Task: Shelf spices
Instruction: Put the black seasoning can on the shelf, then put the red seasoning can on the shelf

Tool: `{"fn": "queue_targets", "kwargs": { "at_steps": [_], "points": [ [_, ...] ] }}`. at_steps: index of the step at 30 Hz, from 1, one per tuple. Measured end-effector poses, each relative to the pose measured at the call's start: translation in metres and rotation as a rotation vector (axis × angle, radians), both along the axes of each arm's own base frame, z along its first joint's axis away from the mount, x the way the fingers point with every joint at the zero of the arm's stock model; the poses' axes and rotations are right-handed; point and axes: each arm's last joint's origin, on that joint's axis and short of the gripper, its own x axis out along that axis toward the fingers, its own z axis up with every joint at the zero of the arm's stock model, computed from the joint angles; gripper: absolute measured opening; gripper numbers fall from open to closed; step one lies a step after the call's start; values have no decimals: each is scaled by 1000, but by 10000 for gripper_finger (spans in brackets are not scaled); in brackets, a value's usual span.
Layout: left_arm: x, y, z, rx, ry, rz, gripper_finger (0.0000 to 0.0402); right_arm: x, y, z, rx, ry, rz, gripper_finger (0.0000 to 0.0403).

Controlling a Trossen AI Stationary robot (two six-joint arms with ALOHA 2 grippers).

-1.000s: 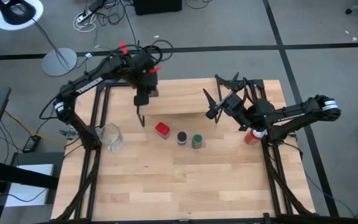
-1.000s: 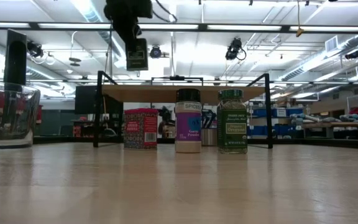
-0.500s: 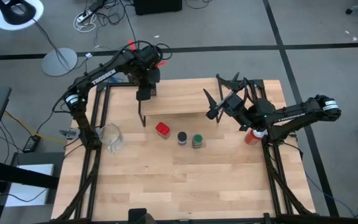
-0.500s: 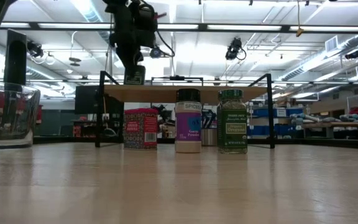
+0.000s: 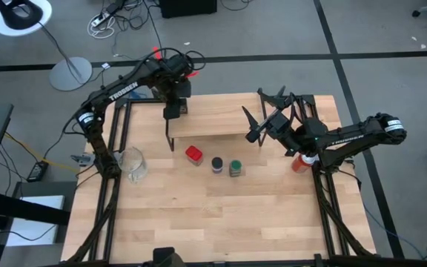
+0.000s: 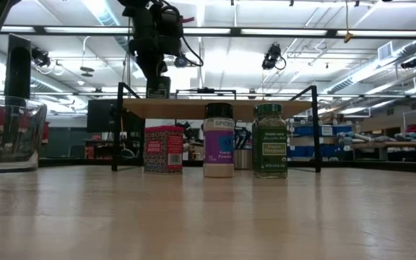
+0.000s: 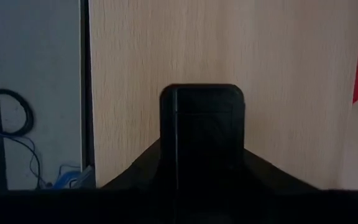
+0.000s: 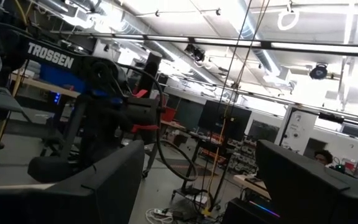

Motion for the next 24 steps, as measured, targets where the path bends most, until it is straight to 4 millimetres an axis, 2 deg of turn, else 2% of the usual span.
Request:
{"fn": "queue_targets", "kwargs": {
  "at_steps": [7, 12, 15, 19, 24],
  "points": [
    [2, 1, 3, -2, -19, 57, 266, 0, 0, 0, 0, 0, 0, 308],
    [1, 1, 18, 16, -52, 76, 309, 0, 0, 0, 0, 0, 0, 308],
    [-2, -2, 40, 46, -105, 91, 315, 0, 0, 0, 0, 0, 0, 308],
    [-13, -15, 86, 127, -236, 99, 313, 0, 0, 0, 0, 2, 1, 308],
    [-45, -45, 151, 257, -454, 106, 305, 3, 2, -3, -17, 24, 60, 308]
  ]
}}
